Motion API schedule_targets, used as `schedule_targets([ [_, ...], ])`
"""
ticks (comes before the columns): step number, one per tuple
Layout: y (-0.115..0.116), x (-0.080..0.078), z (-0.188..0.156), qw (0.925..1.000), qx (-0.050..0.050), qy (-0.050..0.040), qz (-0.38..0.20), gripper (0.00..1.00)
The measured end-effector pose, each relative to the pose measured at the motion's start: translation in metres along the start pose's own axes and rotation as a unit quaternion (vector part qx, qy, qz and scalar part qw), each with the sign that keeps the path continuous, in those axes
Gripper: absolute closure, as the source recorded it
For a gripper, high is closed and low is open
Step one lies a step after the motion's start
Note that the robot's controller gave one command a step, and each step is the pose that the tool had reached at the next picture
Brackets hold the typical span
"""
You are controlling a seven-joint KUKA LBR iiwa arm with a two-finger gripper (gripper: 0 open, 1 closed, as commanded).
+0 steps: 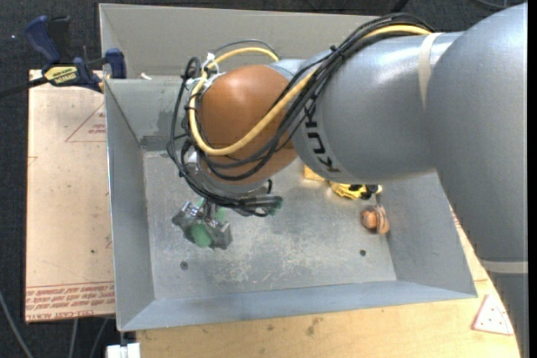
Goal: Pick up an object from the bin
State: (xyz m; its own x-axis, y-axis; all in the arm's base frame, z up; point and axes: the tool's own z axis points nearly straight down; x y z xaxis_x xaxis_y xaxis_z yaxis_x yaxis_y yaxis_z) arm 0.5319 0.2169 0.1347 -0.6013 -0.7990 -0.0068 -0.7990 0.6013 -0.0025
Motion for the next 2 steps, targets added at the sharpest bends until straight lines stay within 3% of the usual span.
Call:
schedule_targets([
  [2, 0.001, 0.001, -0.020, 1.0000, -0.002, 0.0033, 0.000, 1.00],
])
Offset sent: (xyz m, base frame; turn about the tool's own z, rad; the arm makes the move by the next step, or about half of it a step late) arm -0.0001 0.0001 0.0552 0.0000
